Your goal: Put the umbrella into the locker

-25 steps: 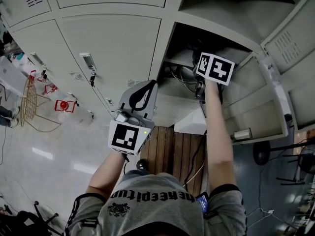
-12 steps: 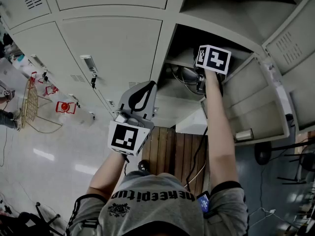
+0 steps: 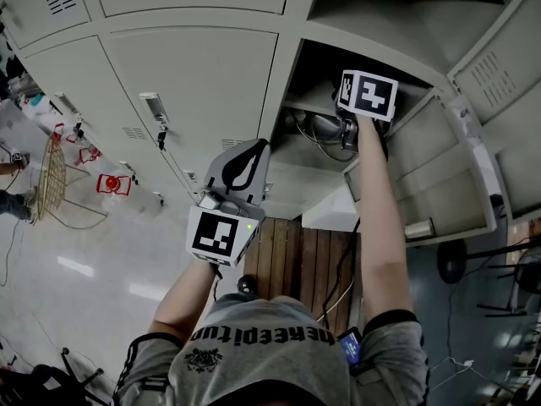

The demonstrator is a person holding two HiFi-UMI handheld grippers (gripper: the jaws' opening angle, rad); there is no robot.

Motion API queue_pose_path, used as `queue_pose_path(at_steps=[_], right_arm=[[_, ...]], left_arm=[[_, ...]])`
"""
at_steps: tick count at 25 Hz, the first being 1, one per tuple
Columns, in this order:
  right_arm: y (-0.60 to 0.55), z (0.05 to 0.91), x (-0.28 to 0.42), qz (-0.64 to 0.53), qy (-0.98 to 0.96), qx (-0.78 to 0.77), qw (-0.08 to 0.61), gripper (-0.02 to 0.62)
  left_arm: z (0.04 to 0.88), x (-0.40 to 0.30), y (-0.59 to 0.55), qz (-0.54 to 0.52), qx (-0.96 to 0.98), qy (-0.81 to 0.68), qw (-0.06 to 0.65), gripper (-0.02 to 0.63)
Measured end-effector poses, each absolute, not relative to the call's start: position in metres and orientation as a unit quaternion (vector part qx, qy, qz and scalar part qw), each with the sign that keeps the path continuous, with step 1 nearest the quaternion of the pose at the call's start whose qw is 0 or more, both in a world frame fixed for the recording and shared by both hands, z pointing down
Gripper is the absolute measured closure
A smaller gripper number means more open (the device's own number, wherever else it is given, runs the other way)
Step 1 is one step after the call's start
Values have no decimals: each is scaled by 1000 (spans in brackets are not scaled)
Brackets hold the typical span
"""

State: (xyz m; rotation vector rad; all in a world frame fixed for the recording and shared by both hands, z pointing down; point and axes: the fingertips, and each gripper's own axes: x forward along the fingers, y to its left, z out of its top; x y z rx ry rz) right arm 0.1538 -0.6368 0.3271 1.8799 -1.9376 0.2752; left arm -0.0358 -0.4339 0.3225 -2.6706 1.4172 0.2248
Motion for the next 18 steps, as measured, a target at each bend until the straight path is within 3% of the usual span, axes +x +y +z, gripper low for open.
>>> queue_pose_path(at_steps=[14, 18], right_arm=[[-602, 324, 146, 92, -731, 660, 145, 338], [-582, 328, 155, 94, -728, 669, 119, 441]], left_arm=[[321, -22, -429, 76, -885, 456, 54, 603], [321, -11, -426, 75, -890, 447, 55, 603]])
